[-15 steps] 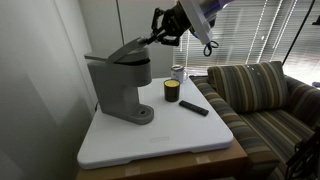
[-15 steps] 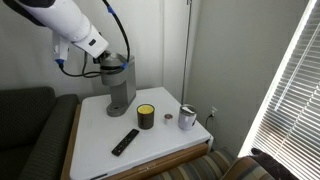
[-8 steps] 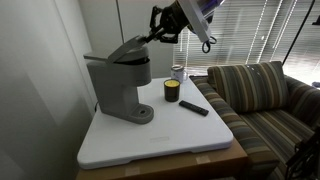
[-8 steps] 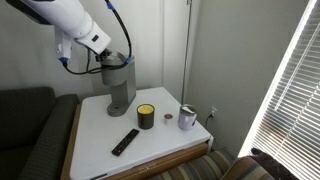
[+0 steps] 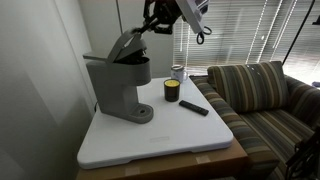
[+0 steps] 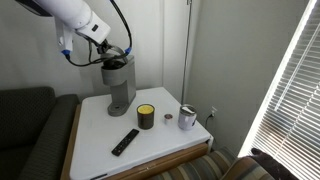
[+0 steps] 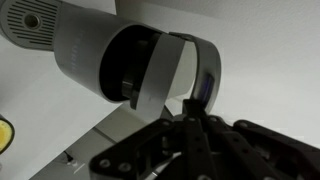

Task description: Open the top compartment of the coffee maker.

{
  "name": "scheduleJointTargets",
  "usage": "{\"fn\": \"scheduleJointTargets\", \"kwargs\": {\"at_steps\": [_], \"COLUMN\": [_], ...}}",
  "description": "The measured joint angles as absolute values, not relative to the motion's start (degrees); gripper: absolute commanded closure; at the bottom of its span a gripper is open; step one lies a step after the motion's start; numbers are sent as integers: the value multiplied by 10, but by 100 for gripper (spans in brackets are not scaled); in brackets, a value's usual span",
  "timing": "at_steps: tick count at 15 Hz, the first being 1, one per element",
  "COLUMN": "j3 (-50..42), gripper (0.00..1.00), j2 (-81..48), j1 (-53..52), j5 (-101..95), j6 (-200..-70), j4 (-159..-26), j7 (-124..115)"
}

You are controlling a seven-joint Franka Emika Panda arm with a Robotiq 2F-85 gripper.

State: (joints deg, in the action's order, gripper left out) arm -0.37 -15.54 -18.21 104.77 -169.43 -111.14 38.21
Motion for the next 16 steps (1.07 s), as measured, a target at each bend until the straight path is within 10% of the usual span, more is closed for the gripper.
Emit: {"fn": "scheduleJointTargets", "kwargs": {"at_steps": [16], "j3": [-4], "gripper": [100], "j2": [-155], "j1": [-198], "j5": [1039], "j6": [-1712], "j4": [-1066], "j7": [382]}}
